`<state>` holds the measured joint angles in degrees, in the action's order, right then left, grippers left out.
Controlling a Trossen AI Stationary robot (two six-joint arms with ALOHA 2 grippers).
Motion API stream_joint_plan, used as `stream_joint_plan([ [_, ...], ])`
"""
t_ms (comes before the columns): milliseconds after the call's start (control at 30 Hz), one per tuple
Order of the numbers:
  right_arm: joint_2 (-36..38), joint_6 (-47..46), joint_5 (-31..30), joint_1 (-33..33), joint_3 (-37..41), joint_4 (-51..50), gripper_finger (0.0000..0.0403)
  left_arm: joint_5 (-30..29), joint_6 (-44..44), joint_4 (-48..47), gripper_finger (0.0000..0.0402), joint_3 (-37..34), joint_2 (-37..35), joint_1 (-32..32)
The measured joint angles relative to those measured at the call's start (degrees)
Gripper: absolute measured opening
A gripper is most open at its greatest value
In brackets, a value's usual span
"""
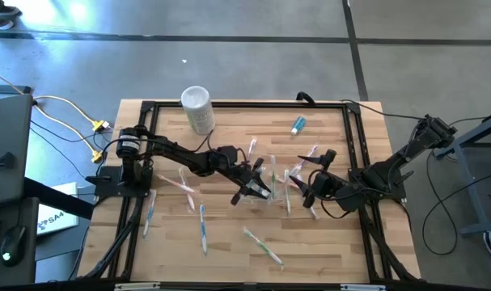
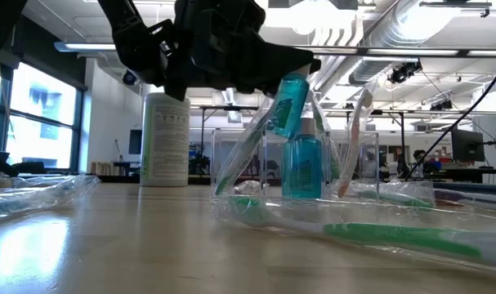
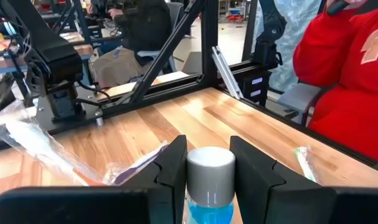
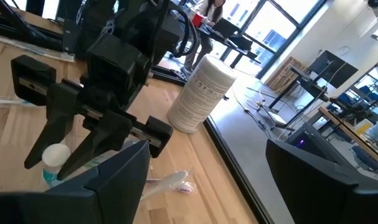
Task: Pick & Place toothbrushing station
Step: Put the blue mouthwash into the middle section of the transparent organizer
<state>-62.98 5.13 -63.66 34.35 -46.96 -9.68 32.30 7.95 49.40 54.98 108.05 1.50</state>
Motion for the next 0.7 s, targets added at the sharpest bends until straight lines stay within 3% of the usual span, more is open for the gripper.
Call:
stream_joint_plan([
  [700,0.0,0.04,0.77,0.0,0.0,0.0,0.0313,-1.61,-2.25,-1.25,0.0103,0.07,-0.02,-0.04],
])
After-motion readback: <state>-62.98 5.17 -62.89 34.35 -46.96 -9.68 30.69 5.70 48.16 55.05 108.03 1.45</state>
